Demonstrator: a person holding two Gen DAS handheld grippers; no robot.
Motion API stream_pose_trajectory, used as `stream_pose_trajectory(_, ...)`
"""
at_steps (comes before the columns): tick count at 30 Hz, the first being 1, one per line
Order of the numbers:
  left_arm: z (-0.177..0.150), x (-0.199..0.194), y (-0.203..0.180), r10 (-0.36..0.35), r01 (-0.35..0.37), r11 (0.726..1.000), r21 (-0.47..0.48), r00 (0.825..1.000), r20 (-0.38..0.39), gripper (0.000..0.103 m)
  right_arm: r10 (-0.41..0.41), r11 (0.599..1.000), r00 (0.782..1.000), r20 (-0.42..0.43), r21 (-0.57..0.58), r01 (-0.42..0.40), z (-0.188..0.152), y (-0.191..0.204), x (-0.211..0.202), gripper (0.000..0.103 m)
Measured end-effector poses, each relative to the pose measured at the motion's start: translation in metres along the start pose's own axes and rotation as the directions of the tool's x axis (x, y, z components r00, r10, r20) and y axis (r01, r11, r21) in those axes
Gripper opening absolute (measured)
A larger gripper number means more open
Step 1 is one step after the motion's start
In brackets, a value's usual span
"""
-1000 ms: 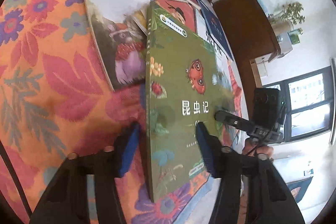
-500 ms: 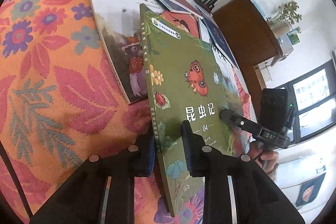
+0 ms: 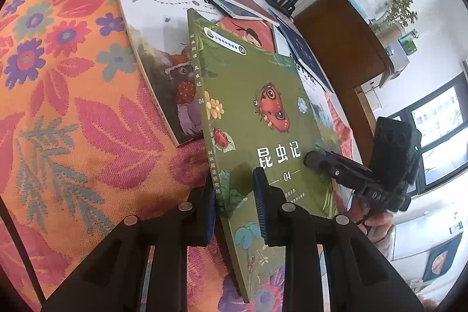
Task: Organize books
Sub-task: 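Lift the butterfly-cover book with the left gripper and carry it toward the globe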
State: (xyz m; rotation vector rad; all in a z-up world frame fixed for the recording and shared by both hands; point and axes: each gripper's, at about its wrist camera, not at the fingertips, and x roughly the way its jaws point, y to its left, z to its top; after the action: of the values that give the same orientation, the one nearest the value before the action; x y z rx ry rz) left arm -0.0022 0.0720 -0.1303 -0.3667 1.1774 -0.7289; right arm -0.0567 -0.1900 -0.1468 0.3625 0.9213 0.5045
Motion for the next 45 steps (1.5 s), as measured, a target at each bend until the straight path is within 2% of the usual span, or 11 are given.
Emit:
stream_pose_trajectory(2, 0.0, 0.0, 0.0, 0.005, -0.005, 1.0, 0.005, 1.0, 0.001, 0.024, -0.04, 0.998, 0.999, 0.013, -0.039, 0.04, -0.002, 0.009, -0.002, 0.027)
stream_pose_trajectory(7, -0.001, 0.001, -0.012, 0.069, -0.069, 0.995, 0.068, 0.998, 0.008, 0.027, -0.07, 0.993, 0.997, 0.03, -0.094, 0.073, -0.007, 0.019, -0.006, 0.027)
stream_pose_trajectory(9, -0.001, 0.001, -0.015, 0.089, -0.09, 0.993, 0.08, 0.996, 0.016, 0.027, -0.065, 0.993, 0.997, 0.031, -0.1, 0.068, -0.008, 0.022, -0.006, 0.027)
stream_pose_trajectory(13, -0.002, 0.0, -0.015, 0.082, -0.085, 0.993, 0.081, 0.996, 0.034, 0.027, 0.009, 0.99, 1.0, 0.007, -0.139, -0.007, -0.013, 0.035, -0.001, 0.024)
stream_pose_trajectory(15, -0.002, -0.001, -0.019, 0.106, -0.109, 0.989, 0.096, 0.994, 0.039, 0.027, -0.028, 0.979, 0.999, 0.027, -0.203, 0.033, -0.017, 0.049, -0.001, 0.023)
stream_pose_trajectory(17, -0.003, -0.002, -0.024, 0.128, -0.132, 0.984, 0.121, 0.991, 0.043, 0.028, -0.024, 0.979, 0.998, 0.055, -0.203, 0.035, -0.018, 0.053, -0.005, 0.021)
stream_pose_trajectory(23, -0.003, -0.003, -0.025, 0.108, -0.113, 0.987, 0.114, 0.993, 0.041, 0.027, -0.007, 0.988, 0.998, 0.063, -0.151, 0.016, -0.015, 0.043, -0.005, 0.019)
stream_pose_trajectory(30, -0.005, -0.021, -0.032, 0.073, -0.08, 0.992, 0.093, 0.995, 0.073, 0.027, 0.019, 0.989, 0.997, 0.077, -0.146, -0.008, -0.017, 0.044, -0.012, 0.019)
stream_pose_trajectory(34, -0.006, -0.029, -0.044, 0.089, -0.101, 0.988, 0.12, 0.991, 0.101, 0.027, 0.009, 0.985, 0.995, 0.101, -0.174, 0.008, -0.02, 0.056, -0.018, 0.019)
stream_pose_trajectory(37, -0.004, -0.042, -0.051, 0.072, -0.088, 0.988, 0.128, 0.989, 0.127, 0.027, 0.023, 0.987, 0.991, 0.136, -0.161, -0.001, -0.018, 0.063, -0.029, 0.019)
stream_pose_trajectory(45, -0.003, -0.092, -0.059, 0.059, -0.087, 0.987, 0.134, 0.978, 0.201, 0.027, 0.051, 0.986, 0.982, 0.182, -0.167, -0.021, -0.006, 0.103, -0.042, 0.019)
